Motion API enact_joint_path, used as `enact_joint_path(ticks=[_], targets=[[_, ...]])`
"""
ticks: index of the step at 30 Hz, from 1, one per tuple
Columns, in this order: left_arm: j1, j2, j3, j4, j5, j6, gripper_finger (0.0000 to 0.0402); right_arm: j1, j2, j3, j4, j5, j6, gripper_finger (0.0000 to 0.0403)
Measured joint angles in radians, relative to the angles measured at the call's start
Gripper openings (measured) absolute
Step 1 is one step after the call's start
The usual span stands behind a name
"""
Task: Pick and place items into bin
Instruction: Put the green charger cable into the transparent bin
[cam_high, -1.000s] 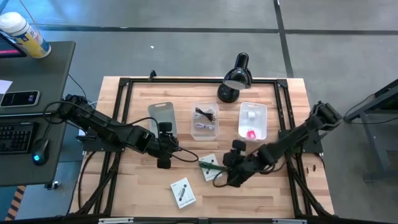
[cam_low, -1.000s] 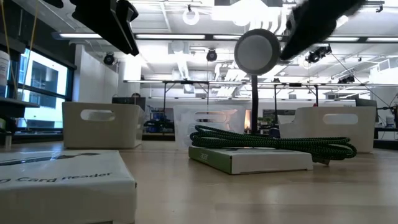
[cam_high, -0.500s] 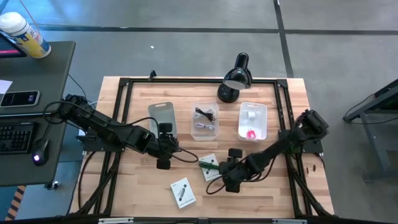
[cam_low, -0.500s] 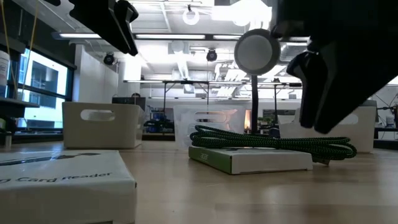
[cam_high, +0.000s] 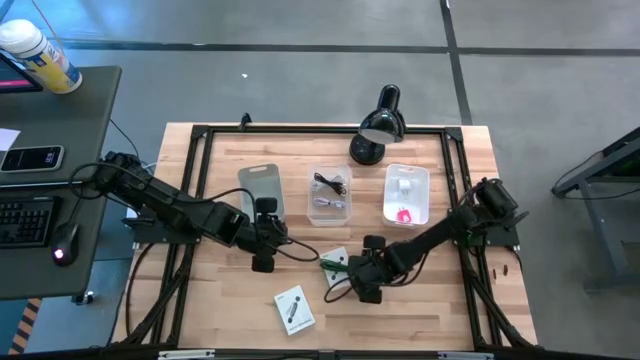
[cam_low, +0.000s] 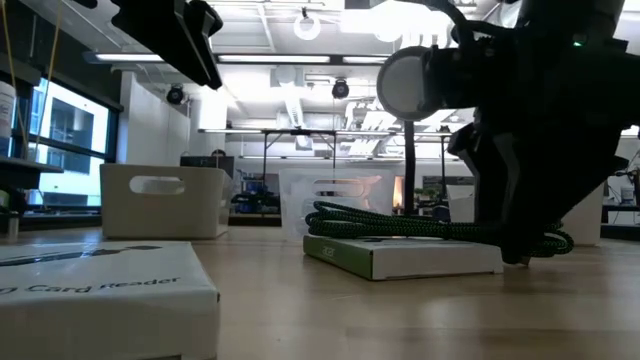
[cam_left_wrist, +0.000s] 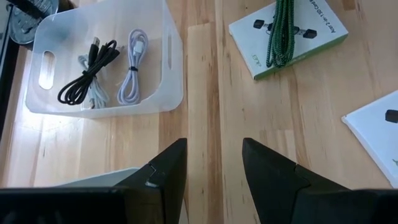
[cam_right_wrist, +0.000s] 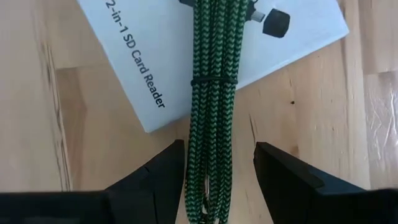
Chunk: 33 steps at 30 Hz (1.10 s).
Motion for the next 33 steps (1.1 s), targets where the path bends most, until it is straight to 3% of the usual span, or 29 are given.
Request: enact_joint_path(ticks=[11,33], targets=[[0.000,0.000,0.000,0.000,0.009,-0.003,0.0143,-0.026,0.000,0.000,0.000,-0.060,-0.020,0.0156],[0.000,0.000,0.000,0.011,0.009,-0.003,0.0143,-0.025,0.000,0.000,0.000,-0.045,-0.009,0.0066]])
